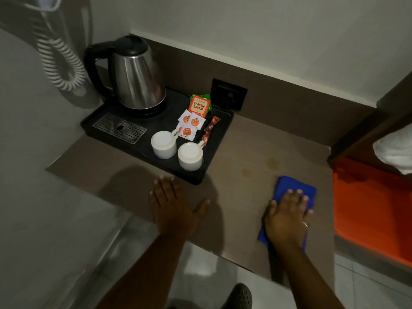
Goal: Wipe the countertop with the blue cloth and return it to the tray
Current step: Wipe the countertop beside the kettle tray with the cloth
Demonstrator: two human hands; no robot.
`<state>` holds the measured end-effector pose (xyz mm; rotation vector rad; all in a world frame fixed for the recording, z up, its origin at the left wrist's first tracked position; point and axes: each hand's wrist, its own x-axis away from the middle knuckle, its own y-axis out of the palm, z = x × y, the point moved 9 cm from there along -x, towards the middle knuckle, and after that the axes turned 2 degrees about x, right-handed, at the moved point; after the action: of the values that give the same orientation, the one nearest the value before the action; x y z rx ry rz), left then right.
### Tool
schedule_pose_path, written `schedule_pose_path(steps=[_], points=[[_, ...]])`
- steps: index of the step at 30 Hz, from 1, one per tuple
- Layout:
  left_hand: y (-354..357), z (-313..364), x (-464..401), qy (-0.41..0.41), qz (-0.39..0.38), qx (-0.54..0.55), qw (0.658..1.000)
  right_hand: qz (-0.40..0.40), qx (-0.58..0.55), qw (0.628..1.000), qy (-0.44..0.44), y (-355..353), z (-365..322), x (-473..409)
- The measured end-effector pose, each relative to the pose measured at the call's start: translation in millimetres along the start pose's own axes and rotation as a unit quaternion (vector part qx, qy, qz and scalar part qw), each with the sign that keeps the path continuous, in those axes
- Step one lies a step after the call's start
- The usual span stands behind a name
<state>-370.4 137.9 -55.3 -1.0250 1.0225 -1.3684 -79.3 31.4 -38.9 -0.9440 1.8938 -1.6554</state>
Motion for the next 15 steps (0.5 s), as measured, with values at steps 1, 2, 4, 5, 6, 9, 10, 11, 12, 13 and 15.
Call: schedule_pose_path(steps=[1,2,4,5,6,9,10,11,12,13,15], points=[[0,1,-1,-0.008,-0.003,0.003,1.000,-0.011,0.003,0.998,-0.069,6,-14,10],[2,1,-2,-0.020,-0.014,0.007,1.000,-0.027,0.009,0.991,-0.128,10,-20,23],[3,5,-5,-0.051,-0.034,0.016,0.998,-0.049,0.028,0.979,-0.198,16,-7,41],[3,6,-5,-0.061,-0.036,0.021,0.997,-0.050,0.034,0.977,-0.205,15,11,44],[2,8,-5,-0.065,-0.030,0.025,0.997,-0.045,0.035,0.980,-0.191,12,32,42],[-1,8,-3,-0.058,0.005,0.030,0.998,-0.029,0.027,0.995,-0.090,-3,85,15],[1,8,-4,-0.054,0.008,0.029,0.998,-0.024,0.030,0.997,-0.062,-6,90,3],[3,9,-5,-0.048,0.008,0.024,0.999,-0.019,0.034,0.999,-0.036,-9,88,-9],[5,11,-6,-0.041,0.005,0.018,0.999,-0.014,0.036,0.999,-0.007,-13,81,-21],[7,13,-8,-0.034,0.003,0.011,0.999,-0.011,0.035,0.999,0.028,-16,72,-32],[8,15,-8,-0.028,0.002,0.006,1.000,-0.016,0.030,0.996,0.083,-19,46,-48]])
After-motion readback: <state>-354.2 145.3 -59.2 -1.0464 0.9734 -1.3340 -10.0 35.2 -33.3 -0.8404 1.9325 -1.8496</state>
